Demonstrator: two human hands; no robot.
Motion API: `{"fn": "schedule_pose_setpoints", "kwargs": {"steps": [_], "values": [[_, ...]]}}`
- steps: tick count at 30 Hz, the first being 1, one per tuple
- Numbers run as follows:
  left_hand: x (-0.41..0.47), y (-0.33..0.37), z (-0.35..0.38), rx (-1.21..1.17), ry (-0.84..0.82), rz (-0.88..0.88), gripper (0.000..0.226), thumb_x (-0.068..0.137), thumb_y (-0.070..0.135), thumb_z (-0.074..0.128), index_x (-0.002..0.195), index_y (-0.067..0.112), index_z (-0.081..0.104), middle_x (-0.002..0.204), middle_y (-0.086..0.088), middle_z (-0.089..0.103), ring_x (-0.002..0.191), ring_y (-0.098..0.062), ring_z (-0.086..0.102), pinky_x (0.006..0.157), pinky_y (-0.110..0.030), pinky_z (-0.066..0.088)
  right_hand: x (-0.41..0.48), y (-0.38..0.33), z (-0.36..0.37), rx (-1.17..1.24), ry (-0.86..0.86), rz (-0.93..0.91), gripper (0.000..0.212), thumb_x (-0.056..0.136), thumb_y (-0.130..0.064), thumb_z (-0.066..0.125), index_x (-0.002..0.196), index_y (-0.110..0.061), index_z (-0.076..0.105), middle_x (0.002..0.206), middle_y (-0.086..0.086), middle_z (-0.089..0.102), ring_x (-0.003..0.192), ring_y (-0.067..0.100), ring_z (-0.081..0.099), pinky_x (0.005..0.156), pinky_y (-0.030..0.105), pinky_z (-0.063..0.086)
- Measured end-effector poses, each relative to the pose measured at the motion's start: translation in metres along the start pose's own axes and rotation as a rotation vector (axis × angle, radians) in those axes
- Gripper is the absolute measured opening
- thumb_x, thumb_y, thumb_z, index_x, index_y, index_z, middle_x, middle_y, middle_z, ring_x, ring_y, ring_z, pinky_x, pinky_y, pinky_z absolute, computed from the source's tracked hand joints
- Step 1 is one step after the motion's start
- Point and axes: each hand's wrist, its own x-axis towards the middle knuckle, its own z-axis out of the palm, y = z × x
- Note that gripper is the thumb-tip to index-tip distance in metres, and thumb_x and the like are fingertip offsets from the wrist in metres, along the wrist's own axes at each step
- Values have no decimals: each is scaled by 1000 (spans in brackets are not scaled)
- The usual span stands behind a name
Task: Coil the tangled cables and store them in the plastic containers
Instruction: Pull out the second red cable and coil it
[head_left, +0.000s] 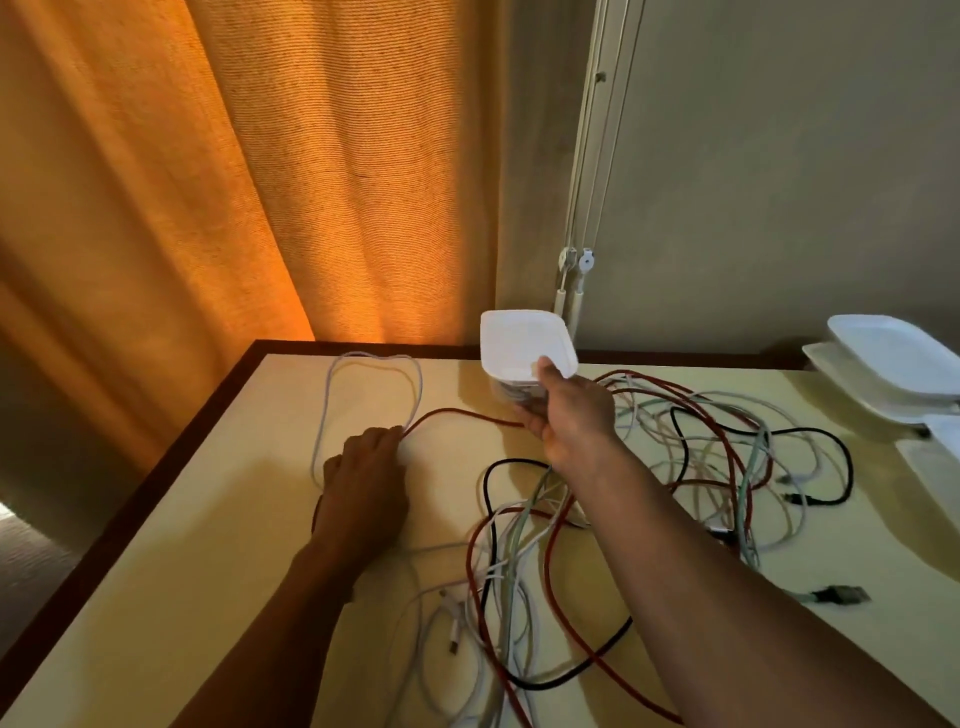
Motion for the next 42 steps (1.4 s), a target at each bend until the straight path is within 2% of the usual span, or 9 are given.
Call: {"fn": "schedule_pose_setpoints", "kwargs": {"steps": [3, 8, 15, 19, 23, 25, 30, 33, 42], "values": [[1, 3, 4, 1, 32, -3, 51, 100, 10, 49, 151, 18, 44, 145, -6, 50, 132, -27, 44, 110, -45, 36, 22, 11, 6, -186, 62, -23, 21, 89, -31, 78, 95, -16, 65, 108, 9, 71, 96, 27, 71, 86, 46, 62], [0, 3, 3, 35, -7, -5, 46, 99, 8, 47, 142, 22, 55, 133, -4, 55, 124, -27, 47, 105, -43, 38, 29, 16, 5, -635, 122, -145, 36, 91, -41, 73, 108, -9, 70, 103, 9, 75, 80, 28, 76, 77, 42, 64], [-3, 6, 0, -17, -18, 11, 46, 98, 6, 50, 140, 23, 57, 132, -3, 56, 125, -25, 46, 106, -41, 34, 35, 4, 7, -726, 87, -36, 29, 99, -27, 64, 113, -2, 60, 102, 19, 74, 53, 23, 73, 60, 34, 64], [-6, 12, -7, -192, 108, 27, 34, 101, 13, 58, 134, 14, 62, 131, -6, 60, 120, -25, 53, 102, -40, 43, 20, 0, 8, -783, 59, -51, 32, 100, -37, 61, 108, -7, 57, 106, 17, 73, 60, 24, 75, 57, 30, 62], [-26, 47, -29, -602, 360, 52, 14, 95, 20, 71, 109, 21, 74, 102, 12, 68, 95, -2, 64, 83, -22, 54, -30, 7, -5, -1105, 94, -432, 25, 102, -21, 57, 121, -7, 67, 117, 11, 71, 100, 26, 70, 73, 22, 49], [-47, 75, -42, -781, 241, 67, 12, 95, 29, 71, 106, 27, 75, 96, 20, 70, 93, 7, 66, 79, -12, 52, -59, 11, -17, -1230, 91, -507, 22, 101, -12, 54, 116, -10, 70, 113, 9, 72, 100, 23, 66, 74, 22, 41], [-104, 132, -38, -1048, -54, 38, 14, 92, 18, 75, 96, 30, 78, 100, 10, 77, 96, -4, 72, 91, -34, 60, -104, 10, -65, -1444, 209, -609, 17, 95, -11, 60, 111, -13, 66, 104, 5, 70, 96, 21, 66, 65, 26, 40], [-126, 148, -25, -1057, -98, 47, 15, 91, 18, 76, 95, 31, 81, 100, 15, 75, 97, -5, 71, 93, -37, 58, -129, 5, -96, -1525, 301, -594, 30, 94, -11, 61, 125, -13, 63, 115, 7, 68, 108, 23, 63, 72, 28, 42], [-138, 156, -14, -948, -149, 231, 19, 91, 14, 76, 104, 25, 81, 102, 14, 72, 101, -6, 68, 91, -35, 57, -126, 9, -130, -1516, 302, -572, 22, 101, -20, 56, 120, -14, 67, 112, 6, 71, 104, 23, 66, 69, 28, 41]]}}
